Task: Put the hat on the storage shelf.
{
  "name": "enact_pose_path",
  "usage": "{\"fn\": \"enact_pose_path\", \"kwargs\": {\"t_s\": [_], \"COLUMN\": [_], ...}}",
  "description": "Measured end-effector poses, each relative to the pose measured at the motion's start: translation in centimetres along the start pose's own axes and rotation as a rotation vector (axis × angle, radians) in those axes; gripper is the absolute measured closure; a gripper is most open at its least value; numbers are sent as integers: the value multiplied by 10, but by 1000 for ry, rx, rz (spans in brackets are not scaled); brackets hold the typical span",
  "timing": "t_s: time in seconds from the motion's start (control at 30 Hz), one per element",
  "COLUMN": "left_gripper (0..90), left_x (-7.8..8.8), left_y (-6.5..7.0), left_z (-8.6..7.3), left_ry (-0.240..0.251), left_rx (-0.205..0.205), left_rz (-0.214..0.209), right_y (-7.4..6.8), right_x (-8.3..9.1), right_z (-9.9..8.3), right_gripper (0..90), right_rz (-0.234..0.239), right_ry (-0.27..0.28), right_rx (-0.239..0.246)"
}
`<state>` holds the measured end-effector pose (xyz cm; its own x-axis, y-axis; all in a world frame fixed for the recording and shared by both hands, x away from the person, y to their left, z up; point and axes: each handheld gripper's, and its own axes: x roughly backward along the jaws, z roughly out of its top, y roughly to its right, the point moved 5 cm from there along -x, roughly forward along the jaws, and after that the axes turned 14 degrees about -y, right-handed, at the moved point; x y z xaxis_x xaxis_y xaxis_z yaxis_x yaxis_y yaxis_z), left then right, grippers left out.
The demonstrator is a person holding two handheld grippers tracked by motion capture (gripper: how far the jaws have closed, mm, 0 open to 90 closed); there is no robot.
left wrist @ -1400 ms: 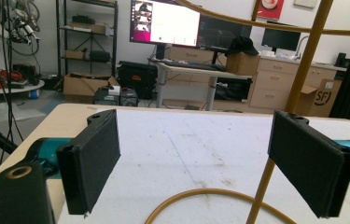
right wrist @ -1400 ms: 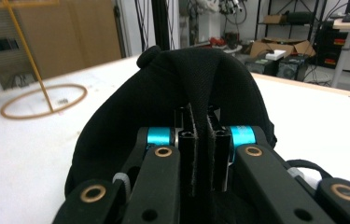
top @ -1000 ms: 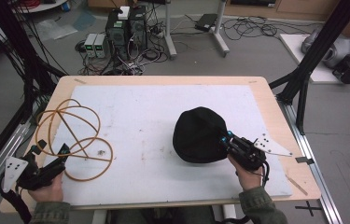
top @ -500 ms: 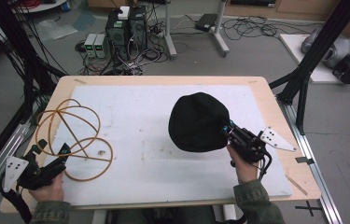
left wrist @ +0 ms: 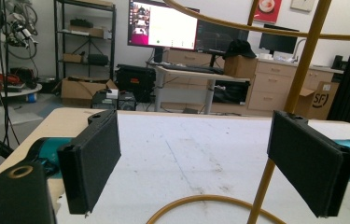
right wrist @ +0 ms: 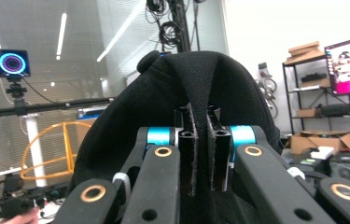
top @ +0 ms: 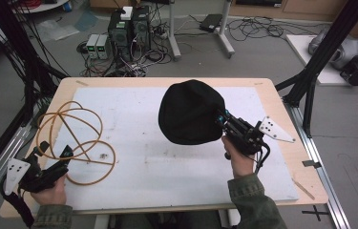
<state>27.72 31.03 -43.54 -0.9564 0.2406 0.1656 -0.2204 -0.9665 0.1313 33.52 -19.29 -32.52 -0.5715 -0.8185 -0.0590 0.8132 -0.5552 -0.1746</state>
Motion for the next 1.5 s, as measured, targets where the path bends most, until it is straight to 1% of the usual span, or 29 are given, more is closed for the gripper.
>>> {"fn": "enact_pose_path", "kwargs": {"t_s": [0.17,0.2,0.33,0.37,0.4,0.43,0.5,0.57,0.6,0.63,0.67,0.7,0.73,0.8,0.83,0.9,0.93,1.0,1.13,1.27,1.3,1.43,1.47,1.5], "left_gripper": [174,174,174,174,174,174,174,174,174,174,173,171,171,171,171,171,171,170,170,170,169,170,169,169], "left_x": [-1,-1,-1,-1,-2,-1,-1,-1,0,0,0,0,0,0,0,0,0,0,1,1,1,1,1,1], "left_y": [-1,-1,-1,-1,0,0,0,-1,-1,-1,-1,-1,-1,0,0,0,0,-1,-2,-2,-2,-2,-2,-2], "left_z": [0,0,0,1,1,1,1,1,1,1,1,0,0,0,1,1,1,1,1,1,1,0,0,0], "left_ry": [1,3,3,4,4,4,5,5,5,5,6,5,5,8,8,5,5,4,4,5,6,3,2,2], "left_rx": [-2,-1,0,2,2,1,2,4,4,5,5,5,5,6,4,0,-2,-4,-5,-7,-6,-10,-10,-11], "left_rz": [3,4,3,0,-1,-2,-2,-1,-1,0,2,3,1,-1,-2,-1,0,6,13,15,13,11,12,14], "right_y": [-7,-9,-11,-13,-13,-15,-16,-18,-20,-20,-22,-26,-26,-29,-34,-36,-41,-44,-57,-71,-78,-87,-93,-93], "right_x": [-13,-18,-25,-31,-31,-38,-40,-47,-55,-55,-59,-67,-67,-74,-83,-85,-93,-96,-111,-128,-136,-145,-152,-152], "right_z": [12,17,24,30,30,34,36,40,43,43,45,47,47,50,53,54,58,59,63,67,69,73,75,75], "right_gripper": [861,861,861,861,861,861,861,861,860,860,860,860,860,860,860,860,860,860,859,859,859,858,858,858], "right_rz": [26,29,35,40,40,44,46,50,56,56,59,68,68,78,94,98,112,117,148,186,203,223,241,241], "right_ry": [3,11,15,21,21,24,24,28,25,25,25,29,29,30,38,36,34,34,24,27,24,21,18,18], "right_rx": [9,13,17,21,21,32,29,32,35,35,32,31,31,38,30,33,38,41,48,50,54,59,58,58]}}
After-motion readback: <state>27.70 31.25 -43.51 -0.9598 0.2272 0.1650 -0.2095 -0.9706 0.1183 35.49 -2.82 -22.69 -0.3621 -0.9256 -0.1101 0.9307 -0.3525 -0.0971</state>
